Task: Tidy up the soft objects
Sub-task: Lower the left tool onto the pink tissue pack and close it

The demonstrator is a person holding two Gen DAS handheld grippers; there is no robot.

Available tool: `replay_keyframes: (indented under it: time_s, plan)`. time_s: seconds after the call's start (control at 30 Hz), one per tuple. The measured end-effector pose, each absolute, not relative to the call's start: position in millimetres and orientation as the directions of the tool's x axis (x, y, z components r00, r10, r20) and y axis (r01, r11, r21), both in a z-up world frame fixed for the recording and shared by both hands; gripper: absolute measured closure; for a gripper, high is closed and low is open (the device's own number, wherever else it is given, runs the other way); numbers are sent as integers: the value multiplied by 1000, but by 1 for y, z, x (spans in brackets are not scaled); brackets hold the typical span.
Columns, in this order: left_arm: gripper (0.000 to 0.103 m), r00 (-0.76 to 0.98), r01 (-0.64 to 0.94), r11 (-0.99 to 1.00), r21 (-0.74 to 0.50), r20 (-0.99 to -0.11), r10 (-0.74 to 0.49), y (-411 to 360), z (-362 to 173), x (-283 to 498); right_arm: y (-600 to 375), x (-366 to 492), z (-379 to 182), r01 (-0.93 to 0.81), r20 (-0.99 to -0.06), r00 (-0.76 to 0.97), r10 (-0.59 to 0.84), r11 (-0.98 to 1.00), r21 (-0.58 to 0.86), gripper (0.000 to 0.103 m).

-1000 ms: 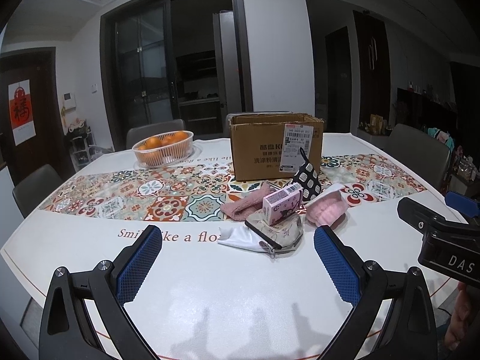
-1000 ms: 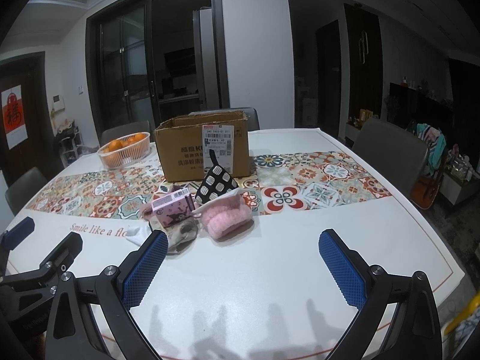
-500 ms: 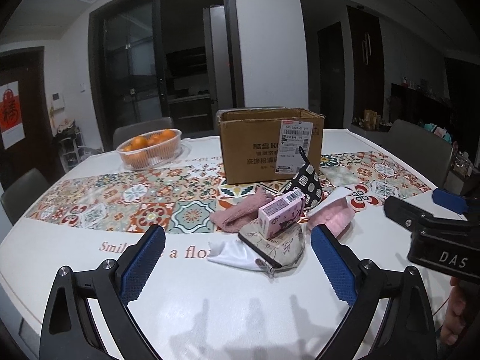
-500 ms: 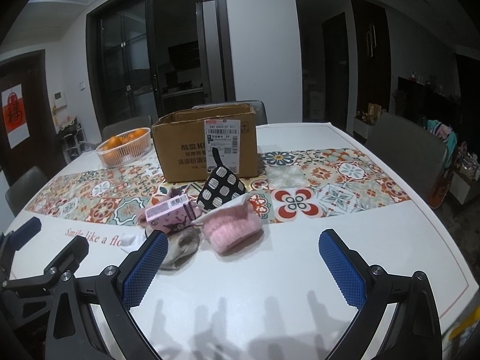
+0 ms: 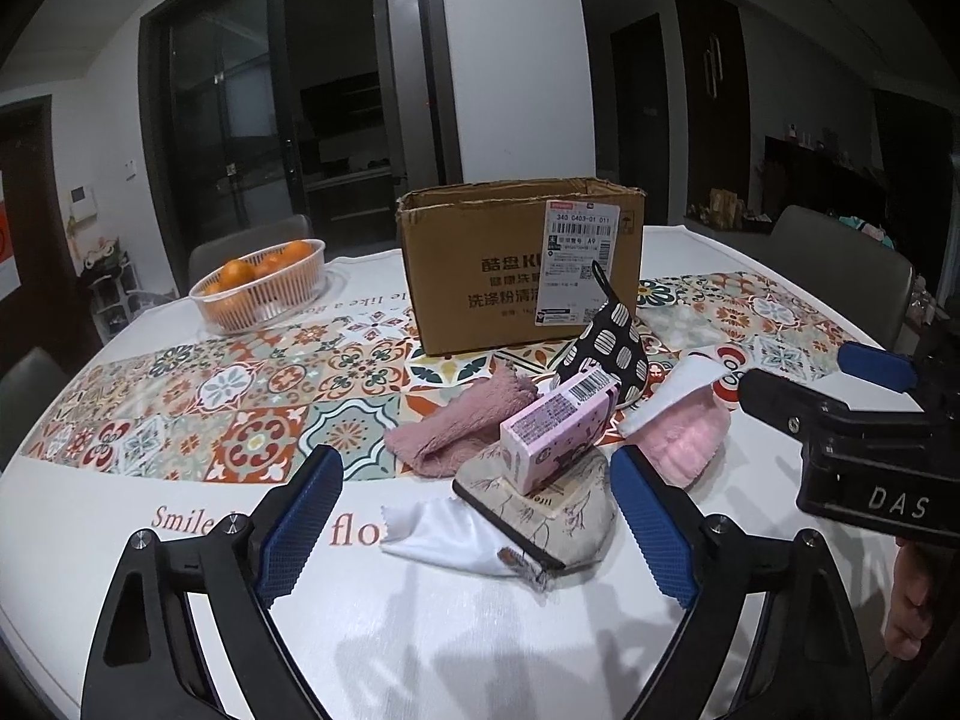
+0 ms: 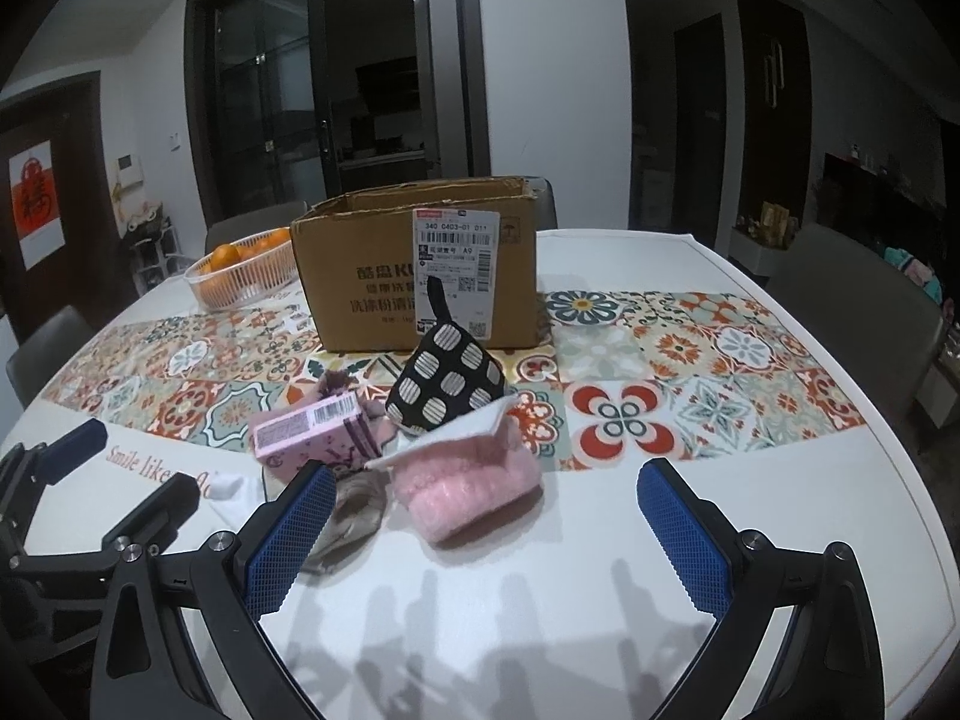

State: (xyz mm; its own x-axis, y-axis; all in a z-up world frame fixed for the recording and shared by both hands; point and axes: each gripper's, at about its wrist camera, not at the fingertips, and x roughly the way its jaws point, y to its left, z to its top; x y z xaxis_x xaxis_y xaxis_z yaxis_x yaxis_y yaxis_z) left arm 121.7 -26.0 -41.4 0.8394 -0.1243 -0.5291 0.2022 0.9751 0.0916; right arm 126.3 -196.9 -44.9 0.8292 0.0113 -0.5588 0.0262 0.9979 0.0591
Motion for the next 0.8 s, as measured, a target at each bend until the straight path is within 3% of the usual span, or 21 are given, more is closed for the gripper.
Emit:
replay_keyframes:
  time_s: [0.8]
  plan:
    - [35,771,275,961,38,-606,-197,-41,-75,177,-205,184,-77,10,-598,795,97,985,173,60]
